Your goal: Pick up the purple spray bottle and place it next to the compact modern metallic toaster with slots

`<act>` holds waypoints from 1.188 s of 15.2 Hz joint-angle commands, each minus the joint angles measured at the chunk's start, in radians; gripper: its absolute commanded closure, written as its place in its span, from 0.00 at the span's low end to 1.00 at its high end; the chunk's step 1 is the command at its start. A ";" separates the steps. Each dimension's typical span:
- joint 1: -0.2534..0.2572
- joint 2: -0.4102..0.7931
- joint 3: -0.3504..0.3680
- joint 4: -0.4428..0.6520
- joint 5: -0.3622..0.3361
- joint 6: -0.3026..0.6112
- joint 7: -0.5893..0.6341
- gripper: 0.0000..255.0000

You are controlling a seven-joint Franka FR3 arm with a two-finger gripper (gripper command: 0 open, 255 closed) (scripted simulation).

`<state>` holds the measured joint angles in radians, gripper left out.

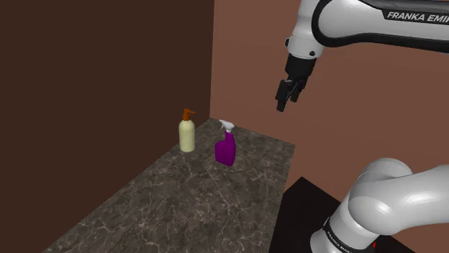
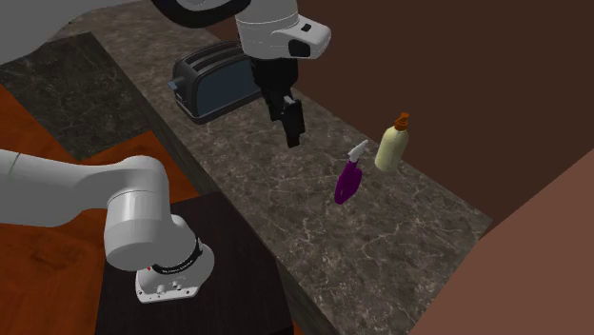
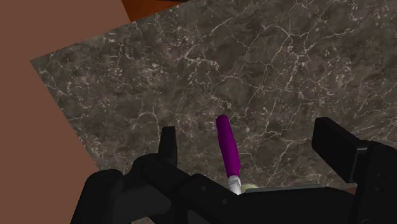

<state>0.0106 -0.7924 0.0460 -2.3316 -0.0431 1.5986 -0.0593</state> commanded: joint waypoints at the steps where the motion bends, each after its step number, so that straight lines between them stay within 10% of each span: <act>1: 0.000 0.000 0.000 0.000 0.000 0.000 0.000 0.00; 18: 0.040 0.527 -0.003 0.068 0.032 0.529 -0.073 0.00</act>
<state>0.0462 -0.2943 0.0391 -2.2730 -0.0138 2.1036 -0.1309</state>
